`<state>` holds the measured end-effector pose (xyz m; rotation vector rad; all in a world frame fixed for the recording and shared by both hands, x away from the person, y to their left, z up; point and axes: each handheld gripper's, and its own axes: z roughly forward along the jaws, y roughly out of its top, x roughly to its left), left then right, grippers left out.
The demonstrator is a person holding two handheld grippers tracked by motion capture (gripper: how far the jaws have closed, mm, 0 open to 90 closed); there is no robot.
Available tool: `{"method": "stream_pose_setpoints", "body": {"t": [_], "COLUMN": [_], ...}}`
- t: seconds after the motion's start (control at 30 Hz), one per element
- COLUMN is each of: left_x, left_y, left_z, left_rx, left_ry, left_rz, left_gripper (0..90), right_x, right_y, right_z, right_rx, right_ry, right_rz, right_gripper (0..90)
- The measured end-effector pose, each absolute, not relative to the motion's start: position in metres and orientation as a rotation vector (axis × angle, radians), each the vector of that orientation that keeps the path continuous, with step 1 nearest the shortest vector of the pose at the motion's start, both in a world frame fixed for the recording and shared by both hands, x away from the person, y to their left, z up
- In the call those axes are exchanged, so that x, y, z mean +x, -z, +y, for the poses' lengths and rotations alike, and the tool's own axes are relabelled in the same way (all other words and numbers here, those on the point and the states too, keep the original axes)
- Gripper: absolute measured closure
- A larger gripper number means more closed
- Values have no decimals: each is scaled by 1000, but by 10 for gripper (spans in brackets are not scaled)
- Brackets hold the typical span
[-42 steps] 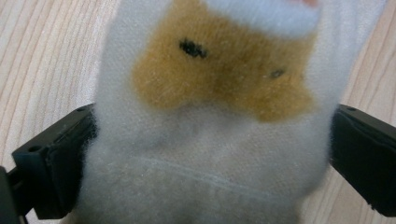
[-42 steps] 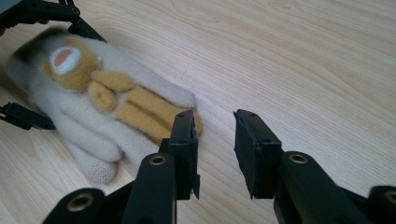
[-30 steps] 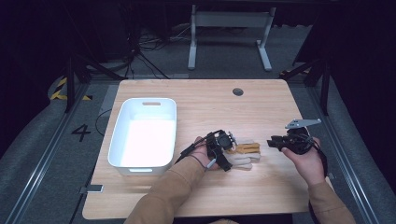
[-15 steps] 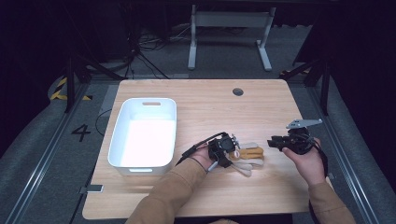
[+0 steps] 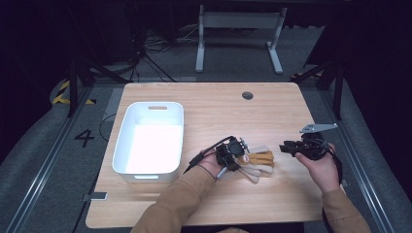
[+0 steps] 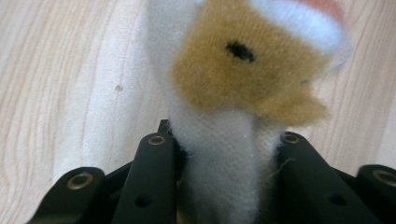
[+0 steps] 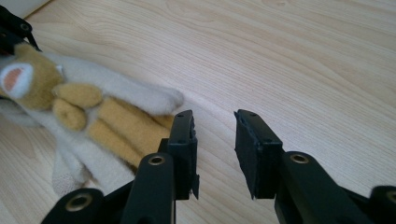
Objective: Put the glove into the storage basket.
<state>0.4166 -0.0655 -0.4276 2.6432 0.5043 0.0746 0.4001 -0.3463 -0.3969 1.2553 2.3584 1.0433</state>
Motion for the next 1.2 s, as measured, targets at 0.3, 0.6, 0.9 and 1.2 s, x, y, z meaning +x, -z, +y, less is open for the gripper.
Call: {"method": "stream_pose_setpoints", "body": {"t": [0.3,0.6,0.9,1.2], "left_x": [417,413,410,405], "left_y": [406,379,355,333], "left_z": [-55,-33,-1,34], "left_rx": [2592,2540,2489,2411], "left_ry": [-65,-89,-108,-136], "left_rz": [630,700,786,886], "left_gripper": [709,705,704,700], "right_x": [405,418,435,446], "right_y": [395,396,398,401], "right_z": [-349,-343,-329,-320], "right_rx": [1262,1251,1220,1204], "right_ry": [-1061,-1076,-1083,-1086], "right_rz": [2351,2371,2404,2427], "right_gripper": [675,675,674,674]}}
